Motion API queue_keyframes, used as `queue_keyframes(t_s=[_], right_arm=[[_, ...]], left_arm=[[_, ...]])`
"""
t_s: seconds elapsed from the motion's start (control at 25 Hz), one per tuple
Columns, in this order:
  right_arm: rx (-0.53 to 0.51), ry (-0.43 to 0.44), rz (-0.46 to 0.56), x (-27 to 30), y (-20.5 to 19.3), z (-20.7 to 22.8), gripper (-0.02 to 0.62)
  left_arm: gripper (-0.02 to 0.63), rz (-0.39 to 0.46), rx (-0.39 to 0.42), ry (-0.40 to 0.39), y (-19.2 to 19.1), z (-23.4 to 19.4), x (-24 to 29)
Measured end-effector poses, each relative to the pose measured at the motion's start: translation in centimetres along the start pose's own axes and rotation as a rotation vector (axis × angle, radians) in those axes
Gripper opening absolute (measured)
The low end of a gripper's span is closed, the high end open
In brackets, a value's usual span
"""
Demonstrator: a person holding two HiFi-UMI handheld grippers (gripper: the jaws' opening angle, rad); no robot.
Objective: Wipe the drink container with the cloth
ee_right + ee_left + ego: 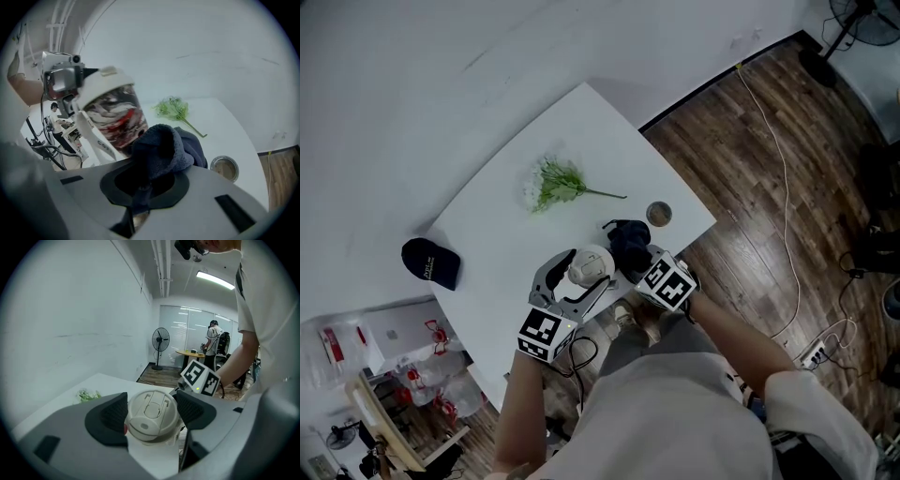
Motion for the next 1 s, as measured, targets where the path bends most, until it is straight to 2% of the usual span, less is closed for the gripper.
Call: queue_keyframes(t_s=[0.12, 0.24, 0.4, 0.48, 0.68, 0.84, 1.0], right_arm=[[-0.05, 0.015, 0.025, -1.7, 1.9, -2.9, 0.043], [-0.144, -0.003, 0.094, -4.0, 4.6, -4.5, 0.043], [-0.292, -0.052, 0.107, -5.1, 7.4, -3.5, 0.043], [-0.317, -0.034, 0.134, -4.5, 8.1, -2.4, 0.043], [-0.225, 0.029, 0.174, -1.5, 8.3, 0.5, 0.043], [-0.095, 0.028, 0.105, 1.3, 4.0, 2.6, 0.043], [-0.041, 0.021, 0.041, 2.3, 0.2, 3.1, 0.043]], left_arm=[[0.339, -0.002, -0.006, -0.001, 0.1, -0.2, 0.0], [0.339, -0.004, -0.008, -0.009, 0.2, -0.2, 0.1], [0.339, -0.004, 0.004, -0.024, 0.1, -0.2, -0.1], [0.339, -0.004, 0.027, -0.043, 0.0, 0.2, -0.4], [0.339, 0.014, 0.067, -0.043, 0.1, 1.0, -0.3], [0.339, 0.012, 0.04, -0.028, 0.2, 1.1, 0.0], [0.339, 0.014, 0.036, -0.024, 0.3, 1.0, 0.0]])
Point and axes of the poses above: the fingertips, and each gripper's own axes: x forward along the fingers, z to its right, y out of its top, the point moved 1 cm from there along -x, backward along the fingers, and after that the axes turned 14 degrees about y, right-handed, at the moved point
